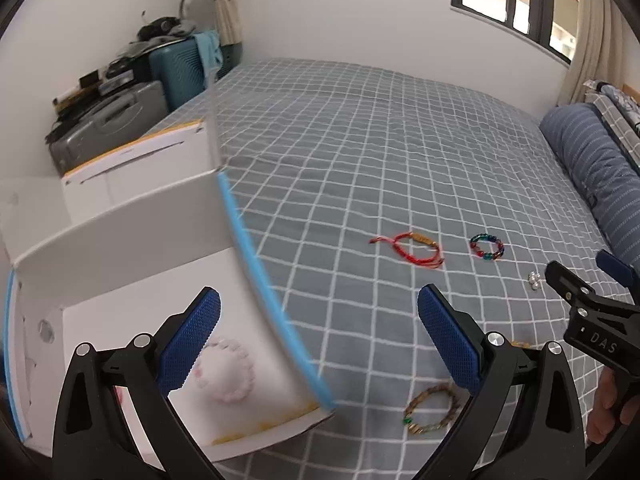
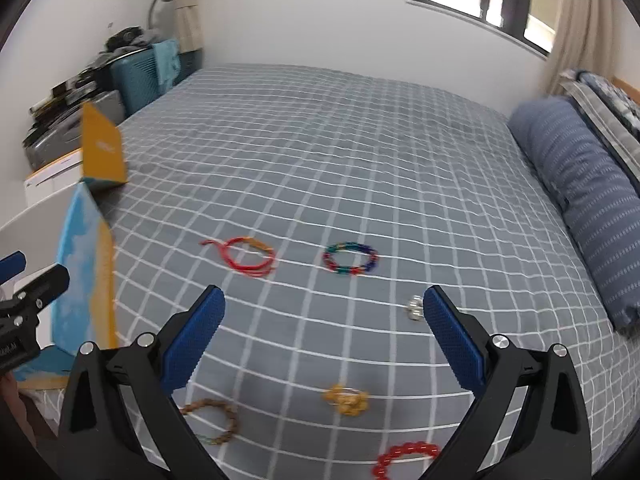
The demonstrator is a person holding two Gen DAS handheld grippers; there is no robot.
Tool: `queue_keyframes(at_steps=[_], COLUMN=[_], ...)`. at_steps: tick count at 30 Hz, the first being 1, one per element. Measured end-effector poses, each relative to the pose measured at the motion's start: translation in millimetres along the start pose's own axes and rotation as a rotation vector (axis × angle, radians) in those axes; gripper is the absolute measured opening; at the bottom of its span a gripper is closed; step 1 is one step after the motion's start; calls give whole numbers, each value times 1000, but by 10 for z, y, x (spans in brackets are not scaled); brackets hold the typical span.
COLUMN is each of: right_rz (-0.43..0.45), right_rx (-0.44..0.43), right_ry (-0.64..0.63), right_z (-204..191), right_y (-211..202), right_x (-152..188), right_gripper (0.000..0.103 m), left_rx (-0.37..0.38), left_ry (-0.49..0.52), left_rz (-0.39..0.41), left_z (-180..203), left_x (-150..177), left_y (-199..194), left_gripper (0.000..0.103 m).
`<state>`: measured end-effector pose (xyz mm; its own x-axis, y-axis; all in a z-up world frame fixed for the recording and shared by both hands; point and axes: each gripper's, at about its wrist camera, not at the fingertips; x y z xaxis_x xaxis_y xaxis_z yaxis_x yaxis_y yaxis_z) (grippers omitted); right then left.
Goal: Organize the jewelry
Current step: 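Move both tools back over the bed toward remaining jewelry, then grasp second red cord bracelet with left tool while right tool grasps pearl earrings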
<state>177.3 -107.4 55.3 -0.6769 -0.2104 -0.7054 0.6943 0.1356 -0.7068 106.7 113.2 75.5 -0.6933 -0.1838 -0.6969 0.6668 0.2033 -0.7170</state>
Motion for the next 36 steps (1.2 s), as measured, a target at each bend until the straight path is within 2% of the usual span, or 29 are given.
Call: queue_keyframes(at_steps=[3, 7, 12, 17, 20, 22, 27, 36], right_rz=[-35, -80, -144, -235, -276, -313, -366, -427], right_rx=[14, 23, 13, 17, 13, 27, 13, -22], right_ry=[28, 55, 57, 52, 49, 36, 58, 120], right_z=[236, 527, 758, 908, 954, 974, 1027, 1113], right_y=[100, 252, 503, 858, 1044, 1195, 1423, 1636], right_x=[-4, -29, -56, -72, -50, -16, 63, 121], right_gripper=[95, 95, 95, 95, 95, 95, 95, 79], left_rx=[-8, 18, 20, 73, 69, 39, 43, 58], left_ry=[28, 68, 97, 69, 69, 81, 102, 72], left_rz=[-12, -21, -39, -139, -183, -205, -245, -318], left_z=[183, 434, 701, 873, 938, 1002, 1118, 1153], left_x=[-117, -248, -357, -438, -457, -437, -365, -257], left_y=[138, 325, 674, 1127, 1351, 1517, 1825, 2177], left_gripper=[97, 97, 97, 97, 97, 97, 97, 97])
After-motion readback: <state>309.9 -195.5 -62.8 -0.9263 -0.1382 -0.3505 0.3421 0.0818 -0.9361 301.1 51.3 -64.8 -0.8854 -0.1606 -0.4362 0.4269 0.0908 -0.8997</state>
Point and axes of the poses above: each gripper's, at about its wrist camera, not at the fingertips, and y roughly the way its jaws point, z to its right, x to its underside, and after that the axes turned 1 degree about z, right-handed
